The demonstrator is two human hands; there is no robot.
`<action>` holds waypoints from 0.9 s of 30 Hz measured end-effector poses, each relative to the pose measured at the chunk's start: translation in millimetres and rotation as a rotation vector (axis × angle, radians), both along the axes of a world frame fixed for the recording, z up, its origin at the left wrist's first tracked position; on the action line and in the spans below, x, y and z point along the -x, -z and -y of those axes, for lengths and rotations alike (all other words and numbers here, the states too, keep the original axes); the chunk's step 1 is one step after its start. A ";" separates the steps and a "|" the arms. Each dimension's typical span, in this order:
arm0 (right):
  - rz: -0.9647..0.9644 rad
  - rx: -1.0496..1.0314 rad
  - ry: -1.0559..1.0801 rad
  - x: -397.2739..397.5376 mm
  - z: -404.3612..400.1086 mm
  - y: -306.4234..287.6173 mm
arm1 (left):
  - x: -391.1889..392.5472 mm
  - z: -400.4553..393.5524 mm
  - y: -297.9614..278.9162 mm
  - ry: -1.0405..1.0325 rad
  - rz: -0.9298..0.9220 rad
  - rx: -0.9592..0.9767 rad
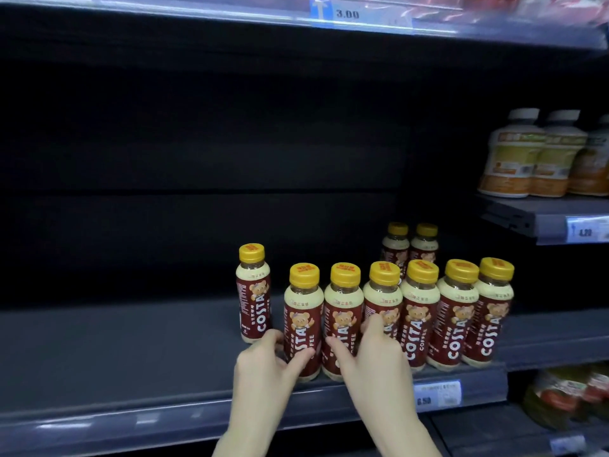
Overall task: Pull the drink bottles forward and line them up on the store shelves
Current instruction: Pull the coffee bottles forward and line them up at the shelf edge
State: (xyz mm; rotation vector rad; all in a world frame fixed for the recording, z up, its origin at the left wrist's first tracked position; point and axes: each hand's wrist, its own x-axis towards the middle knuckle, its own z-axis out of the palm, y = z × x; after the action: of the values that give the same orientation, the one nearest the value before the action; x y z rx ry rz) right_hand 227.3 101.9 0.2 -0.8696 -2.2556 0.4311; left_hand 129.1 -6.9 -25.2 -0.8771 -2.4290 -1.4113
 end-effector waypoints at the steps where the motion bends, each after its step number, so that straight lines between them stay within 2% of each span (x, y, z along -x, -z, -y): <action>1: 0.001 0.010 -0.010 -2.7 0.2 1.8 | 0.7 1.9 -0.1 0.013 0.015 0.000; 4: 0.028 0.022 -0.040 -11.3 3.0 8.9 | 10.4 13.0 -1.2 0.022 0.094 -0.031; 8: 0.081 0.038 -0.175 -14.2 21.2 12.6 | 46.1 25.3 0.1 -0.211 0.047 -0.092; 10: 0.090 0.085 -0.292 -7.3 34.4 15.6 | 69.2 22.4 -0.8 -0.240 0.086 -0.033; 12: 0.087 0.177 -0.384 4.2 45.0 19.6 | 86.9 12.9 -4.4 -0.136 0.180 0.013; 14: 0.056 0.272 -0.448 18.3 50.3 23.8 | 93.6 2.1 -8.8 -0.008 0.282 -0.023; 17: -0.010 0.406 -0.487 33.5 53.8 25.1 | 97.2 -1.4 -8.4 0.089 0.311 -0.032; 23: -0.105 0.491 -0.490 38.7 47.8 29.0 | 97.0 14.4 -6.0 0.312 0.416 -0.047; 27: -0.135 0.524 -0.493 36.0 44.8 34.2 | 85.8 22.2 -5.8 0.338 0.483 -0.104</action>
State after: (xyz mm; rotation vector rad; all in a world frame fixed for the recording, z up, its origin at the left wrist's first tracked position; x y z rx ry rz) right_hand 191.3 57.1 -34.0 -0.4857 -2.2473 1.3066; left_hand 43.3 -29.1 -19.4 -1.0616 -2.5862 -2.0607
